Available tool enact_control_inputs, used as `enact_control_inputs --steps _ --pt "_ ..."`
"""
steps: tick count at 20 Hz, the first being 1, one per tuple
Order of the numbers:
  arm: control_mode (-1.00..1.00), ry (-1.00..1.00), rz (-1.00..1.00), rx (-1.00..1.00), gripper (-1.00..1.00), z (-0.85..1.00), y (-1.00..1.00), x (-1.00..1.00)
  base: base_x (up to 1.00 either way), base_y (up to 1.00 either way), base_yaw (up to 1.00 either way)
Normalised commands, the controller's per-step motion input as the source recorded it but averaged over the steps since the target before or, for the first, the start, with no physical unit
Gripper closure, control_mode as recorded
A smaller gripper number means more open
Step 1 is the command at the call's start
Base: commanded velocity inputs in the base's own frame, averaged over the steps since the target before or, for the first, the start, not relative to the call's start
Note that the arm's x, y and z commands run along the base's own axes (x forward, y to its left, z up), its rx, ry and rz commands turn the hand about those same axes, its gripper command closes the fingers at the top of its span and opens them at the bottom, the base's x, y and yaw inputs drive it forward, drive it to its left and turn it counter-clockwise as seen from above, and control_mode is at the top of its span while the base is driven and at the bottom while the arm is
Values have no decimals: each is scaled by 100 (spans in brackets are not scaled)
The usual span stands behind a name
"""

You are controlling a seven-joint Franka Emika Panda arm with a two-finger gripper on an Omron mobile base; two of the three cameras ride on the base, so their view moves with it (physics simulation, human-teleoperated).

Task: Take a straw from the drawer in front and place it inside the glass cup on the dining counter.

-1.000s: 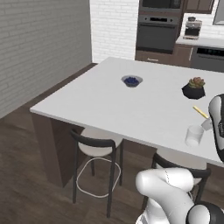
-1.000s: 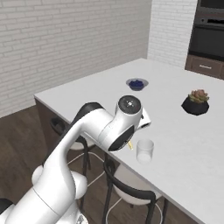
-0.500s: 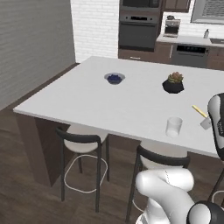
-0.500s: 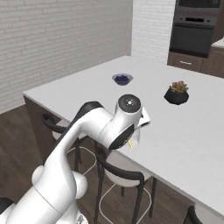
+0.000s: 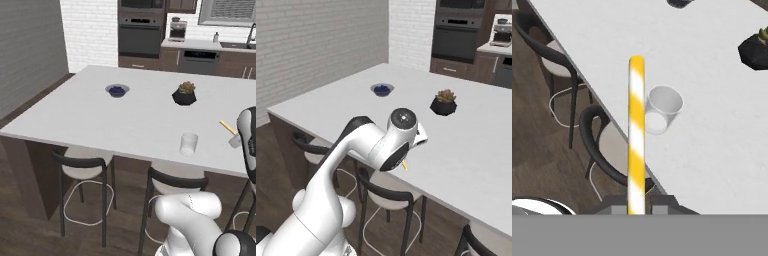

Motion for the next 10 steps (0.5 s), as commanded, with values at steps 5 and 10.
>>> enact_control_inputs --steps 5,10 --pt "100 0 0 0 100 0 0 0 21 7 -12" --pt "100 0 0 0 100 0 0 0 42 3 -2"
